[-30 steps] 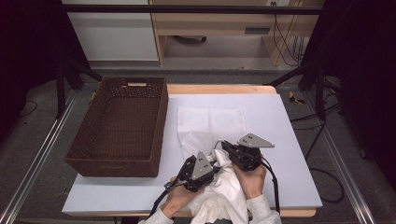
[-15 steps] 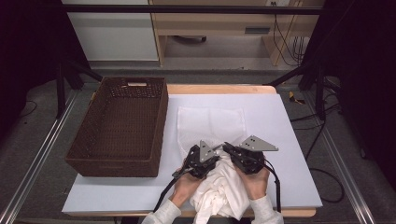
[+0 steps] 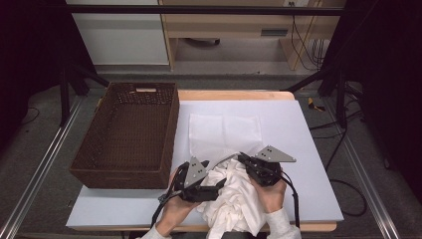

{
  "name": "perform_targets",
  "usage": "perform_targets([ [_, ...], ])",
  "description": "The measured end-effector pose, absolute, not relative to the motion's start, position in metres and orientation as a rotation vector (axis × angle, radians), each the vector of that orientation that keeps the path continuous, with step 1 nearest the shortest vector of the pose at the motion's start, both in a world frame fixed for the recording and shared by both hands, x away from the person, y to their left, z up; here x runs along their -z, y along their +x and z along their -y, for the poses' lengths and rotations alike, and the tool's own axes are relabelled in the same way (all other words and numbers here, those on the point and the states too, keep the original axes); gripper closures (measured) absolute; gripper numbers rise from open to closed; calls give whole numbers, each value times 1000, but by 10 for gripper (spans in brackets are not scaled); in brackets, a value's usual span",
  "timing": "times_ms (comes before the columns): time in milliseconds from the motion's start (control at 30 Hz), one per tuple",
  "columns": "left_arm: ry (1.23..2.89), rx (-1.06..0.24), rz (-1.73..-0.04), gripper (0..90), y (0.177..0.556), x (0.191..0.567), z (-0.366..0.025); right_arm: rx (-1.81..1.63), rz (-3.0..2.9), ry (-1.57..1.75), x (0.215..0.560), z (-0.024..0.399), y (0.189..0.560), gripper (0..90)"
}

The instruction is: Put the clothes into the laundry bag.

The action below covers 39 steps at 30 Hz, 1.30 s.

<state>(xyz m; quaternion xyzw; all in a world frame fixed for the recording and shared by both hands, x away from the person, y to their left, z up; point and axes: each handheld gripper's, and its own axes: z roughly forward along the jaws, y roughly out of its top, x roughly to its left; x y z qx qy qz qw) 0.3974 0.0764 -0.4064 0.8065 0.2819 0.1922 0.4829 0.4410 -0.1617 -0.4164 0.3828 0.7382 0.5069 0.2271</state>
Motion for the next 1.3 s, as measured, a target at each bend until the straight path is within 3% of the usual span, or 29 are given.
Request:
perform_targets([
  [167,2034,-394,-639,221,385,425,-63,-1385,-2033,1067,418,161,443,888],
  [300,2090,-402,-642,254,392,447,-41,-1385,-2037,1064,419,160,443,888],
  [367,2071,-398,-661,323,397,449,-36,-1381,-2044,1062,420,159,443,889],
  [500,2067,-428,-676,641,399,451,-35,-1379,-2060,1057,423,155,444,889],
  [600,2058,-445,-691,731,398,448,-35,-1382,-2063,1049,422,153,443,890],
  [900,2017,-509,-730,759,408,430,-26,-1399,-2050,1039,419,155,440,890],
  [1300,2044,-507,-779,743,447,452,-14,-1372,-2064,1039,415,159,432,889],
])
